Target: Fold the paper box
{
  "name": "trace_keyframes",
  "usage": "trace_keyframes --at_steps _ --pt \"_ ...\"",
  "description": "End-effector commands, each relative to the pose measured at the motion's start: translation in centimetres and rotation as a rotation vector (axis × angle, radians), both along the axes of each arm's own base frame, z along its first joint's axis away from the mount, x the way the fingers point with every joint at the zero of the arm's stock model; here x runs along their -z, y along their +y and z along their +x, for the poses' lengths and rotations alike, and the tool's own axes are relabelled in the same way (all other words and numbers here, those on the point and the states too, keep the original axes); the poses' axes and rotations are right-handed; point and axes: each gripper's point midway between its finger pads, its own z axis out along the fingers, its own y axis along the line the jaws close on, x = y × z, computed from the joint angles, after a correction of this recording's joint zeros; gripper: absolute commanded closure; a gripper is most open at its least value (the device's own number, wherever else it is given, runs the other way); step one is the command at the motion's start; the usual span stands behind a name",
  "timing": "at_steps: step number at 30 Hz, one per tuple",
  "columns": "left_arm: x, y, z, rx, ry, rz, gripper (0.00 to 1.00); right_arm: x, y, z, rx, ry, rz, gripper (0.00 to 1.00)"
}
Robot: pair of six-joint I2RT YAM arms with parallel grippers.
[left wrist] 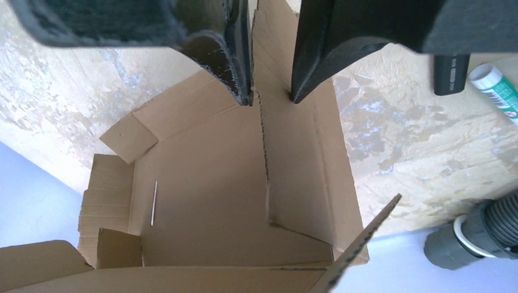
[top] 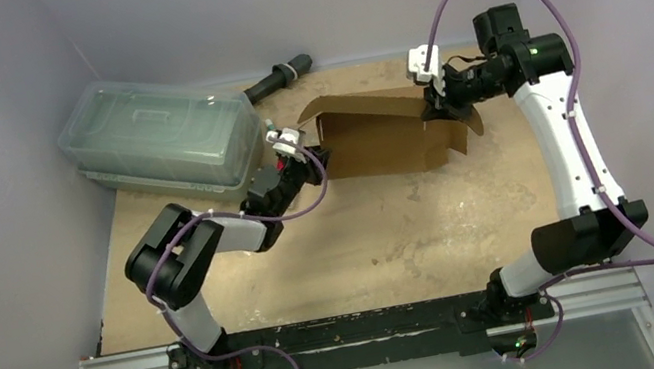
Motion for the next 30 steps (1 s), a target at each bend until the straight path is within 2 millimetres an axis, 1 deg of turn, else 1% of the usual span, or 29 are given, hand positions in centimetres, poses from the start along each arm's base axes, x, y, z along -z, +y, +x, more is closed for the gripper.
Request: trace_keyframes --at_steps 1,4,7,11,14,17,19,21,22,23,26,28,30 --pt "0.2 -1.0 -1.0 0.141 0.046 -0.077 0.68 0.2 0.5 -1.7 -0.024 0.038 0.018 1.00" --pt "0.1 -0.8 -1.2 0.172 0.060 -0.095 0.61 0.6 0.2 -1.9 -0.029 0.043 -0.003 1.00" --pt "0.3 -0.6 -1.6 0.194 0.071 -0.102 0.57 0.9 0.0 -2.1 -0.031 0.046 -0.015 1.00" --pt "0.5 0.4 -1.9 0.201 0.085 -0.114 0.51 1.0 -0.2 -2.1 -0.032 0.037 -0.031 1.00" --pt "0.2 1.4 -2.4 0.198 0.074 -0.129 0.42 1.0 -0.4 -2.1 -0.030 0.032 -0.040 1.00" --pt "0.1 2.9 -2.9 0.181 0.062 -0.119 0.39 1.0 -0.4 -2.1 -0.029 0.033 -0.044 1.00" --pt "0.2 4.4 -3.1 0.140 0.052 -0.107 0.38 1.0 -0.4 -2.2 -0.032 0.031 -0.043 1.00" --pt "0.2 5.8 -2.7 0.068 0.037 -0.088 0.34 1.1 -0.4 -2.2 -0.033 0.032 -0.044 1.00" --pt "0.2 6.3 -2.2 0.036 0.035 -0.071 0.33 1.0 -0.4 -2.2 -0.033 0.030 -0.043 1.00" --pt "0.3 6.4 -1.7 0.017 0.040 -0.059 0.33 1.0 -0.4 -2.2 -0.034 0.030 -0.042 1.00" --pt "0.4 6.7 -0.1 -0.038 0.034 -0.038 0.28 0.8 -0.2 -2.2 -0.037 0.028 -0.033 1.00" --pt "0.3 7.0 0.9 -0.077 0.004 -0.045 0.27 0.7 -0.1 -2.2 -0.037 0.029 -0.027 1.00" --pt "0.8 6.5 1.8 -0.078 0.002 -0.044 0.27 0.5 -0.1 -2.2 -0.037 0.027 -0.023 1.00"
